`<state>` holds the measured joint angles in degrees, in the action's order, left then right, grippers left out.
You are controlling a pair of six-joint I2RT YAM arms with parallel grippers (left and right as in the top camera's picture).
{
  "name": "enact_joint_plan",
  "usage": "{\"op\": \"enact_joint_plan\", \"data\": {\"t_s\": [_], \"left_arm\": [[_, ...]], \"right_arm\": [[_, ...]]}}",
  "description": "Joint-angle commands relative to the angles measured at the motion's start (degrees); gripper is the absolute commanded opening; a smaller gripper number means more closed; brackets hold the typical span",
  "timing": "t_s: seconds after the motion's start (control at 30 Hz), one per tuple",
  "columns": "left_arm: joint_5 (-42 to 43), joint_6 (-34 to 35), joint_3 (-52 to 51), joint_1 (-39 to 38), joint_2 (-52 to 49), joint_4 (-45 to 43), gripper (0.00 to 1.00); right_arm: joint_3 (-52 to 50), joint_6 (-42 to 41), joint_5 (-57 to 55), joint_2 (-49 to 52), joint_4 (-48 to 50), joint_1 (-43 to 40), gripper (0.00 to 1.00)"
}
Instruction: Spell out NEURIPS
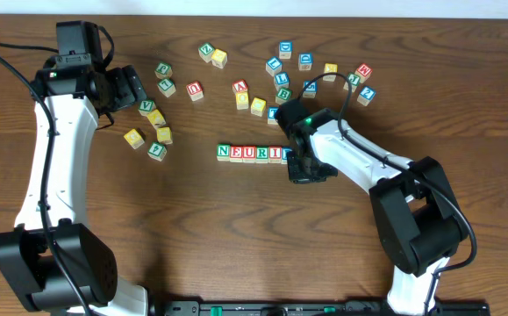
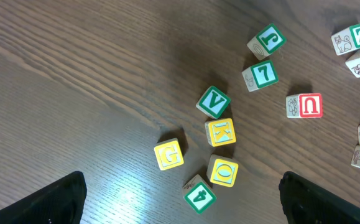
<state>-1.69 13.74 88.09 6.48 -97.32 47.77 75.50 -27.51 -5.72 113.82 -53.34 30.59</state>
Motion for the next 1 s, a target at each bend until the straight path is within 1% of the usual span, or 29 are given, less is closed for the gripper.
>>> {"op": "enact_joint_plan", "data": {"t_s": [0.0, 0.17, 0.27, 0.3, 0.4, 0.47, 0.6, 0.63, 0.67, 0.7, 0.77, 0.83, 0.97], "left_arm": [[-0.48, 0.13, 0.52, 0.09, -0.74, 0.17, 0.98], [-0.48, 0.13, 0.52, 0.09, -0.74, 0.17, 0.98], [-0.48, 0.13, 0.52, 0.09, -0.74, 0.17, 0.98], [-0.50, 0.13, 0.52, 0.09, -0.74, 0.17, 0.98], [-0.48, 0.13, 0.52, 0.09, -0.74, 0.17, 0.97], [-0.48, 0.13, 0.52, 0.09, -0.74, 0.17, 0.98], [-0.48, 0.13, 0.52, 0.09, -0.74, 0.17, 0.98], [-0.50, 0.11, 0.52, 0.09, -0.74, 0.17, 0.98], [-0.48, 0.13, 0.52, 0.09, -0.74, 0.17, 0.98], [-0.48, 0.13, 0.52, 0.09, -0.74, 0.17, 0.98], [-0.48, 0.13, 0.52, 0.09, -0.74, 0.17, 0.98], [-0.50, 0.13, 0.52, 0.09, -0.74, 0.17, 0.98], [-0.48, 0.13, 0.52, 0.09, -0.74, 0.17, 0.98]], "right_arm": [[-0.63, -0.22, -1.88, -1.20, 3.10, -0.22, 0.11], [-0.63, 1.64, -1.86, -1.20, 6.01, -0.24, 0.11], [-0.61, 1.92, -1.84, -1.22, 5.95, -0.22, 0.06], [-0.48, 1.90, -1.31, -1.40, 5.66, -0.22, 0.02], [0.11, 1.88, 0.31, -2.95, 4.26, -0.22, 0.01], [0.68, 1.86, 0.28, -5.99, 2.97, -0.33, 0.01], [0.68, 0.92, 0.07, -12.48, 2.21, -2.14, 0.05], [0.68, 0.02, 0.04, -14.16, 2.38, -3.52, 0.09], [0.68, -0.44, 0.04, -14.53, 2.64, -4.35, 0.10], [0.68, -0.79, 0.07, -14.60, 3.04, -5.51, 0.11], [0.66, -0.81, 0.28, -13.66, 3.54, -7.61, 0.12], [0.66, -0.76, 1.60, -11.67, 3.96, -9.38, 0.11], [0.66, -0.81, 4.92, -7.85, 5.20, -10.38, 0.10]]}}
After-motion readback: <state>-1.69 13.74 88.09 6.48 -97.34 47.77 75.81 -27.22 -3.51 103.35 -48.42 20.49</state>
